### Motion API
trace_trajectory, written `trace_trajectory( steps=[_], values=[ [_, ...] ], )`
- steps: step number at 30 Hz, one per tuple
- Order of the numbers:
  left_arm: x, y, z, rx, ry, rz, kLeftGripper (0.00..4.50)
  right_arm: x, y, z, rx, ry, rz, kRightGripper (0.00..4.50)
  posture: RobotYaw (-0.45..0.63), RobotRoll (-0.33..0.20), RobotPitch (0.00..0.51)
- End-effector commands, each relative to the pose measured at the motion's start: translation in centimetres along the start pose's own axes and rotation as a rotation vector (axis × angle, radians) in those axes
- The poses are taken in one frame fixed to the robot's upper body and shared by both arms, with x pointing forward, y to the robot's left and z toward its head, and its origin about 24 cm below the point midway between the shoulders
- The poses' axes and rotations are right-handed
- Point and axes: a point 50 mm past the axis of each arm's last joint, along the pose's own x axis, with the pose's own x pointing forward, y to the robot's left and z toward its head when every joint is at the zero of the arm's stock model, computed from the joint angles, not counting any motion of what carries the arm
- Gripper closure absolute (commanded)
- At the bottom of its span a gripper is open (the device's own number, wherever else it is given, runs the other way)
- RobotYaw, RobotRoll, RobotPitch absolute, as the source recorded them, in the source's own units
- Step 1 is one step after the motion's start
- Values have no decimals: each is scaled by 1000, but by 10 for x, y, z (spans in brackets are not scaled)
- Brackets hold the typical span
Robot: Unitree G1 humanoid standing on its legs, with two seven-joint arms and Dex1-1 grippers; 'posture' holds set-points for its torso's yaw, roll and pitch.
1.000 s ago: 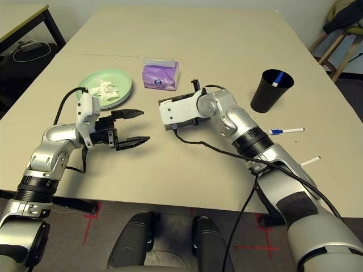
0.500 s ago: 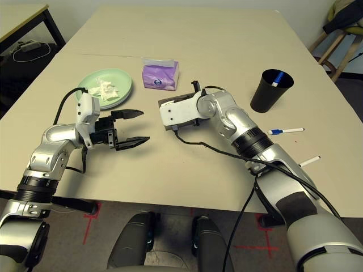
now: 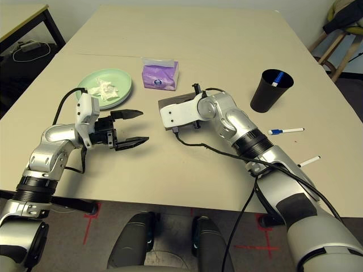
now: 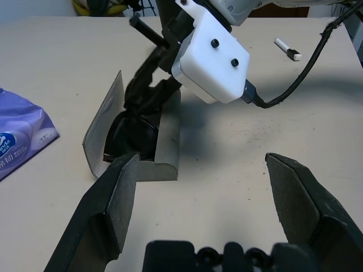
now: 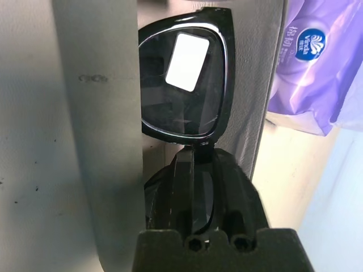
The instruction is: Organize and tidy the items on the table.
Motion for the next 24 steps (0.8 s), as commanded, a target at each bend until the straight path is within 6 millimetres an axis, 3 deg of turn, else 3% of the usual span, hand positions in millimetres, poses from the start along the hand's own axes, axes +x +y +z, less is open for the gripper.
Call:
trace_trajectory(
  steps=[1, 7, 16, 19, 24],
  values=[
    [-2, 0, 0, 5, 0, 3, 0, -3, -2, 2, 4, -7, 6, 2380, 263, 0, 110],
    [-2, 4, 0, 7, 1, 1, 0, -11, -6, 0, 10, 1, -5, 77, 240, 0, 99],
    [-1, 10, 1, 5, 0, -1, 0, -36, -21, -15, 163, 0, -63, 30, 197, 0, 85],
    [-1, 13, -2, -1, -1, 8, 0, -44, -20, -22, 351, -99, -89, 30, 176, 0, 83],
    [-1, 17, -7, -19, 10, 17, 0, -53, -2, -37, 657, -320, -168, 30, 141, 0, 84]
  ],
)
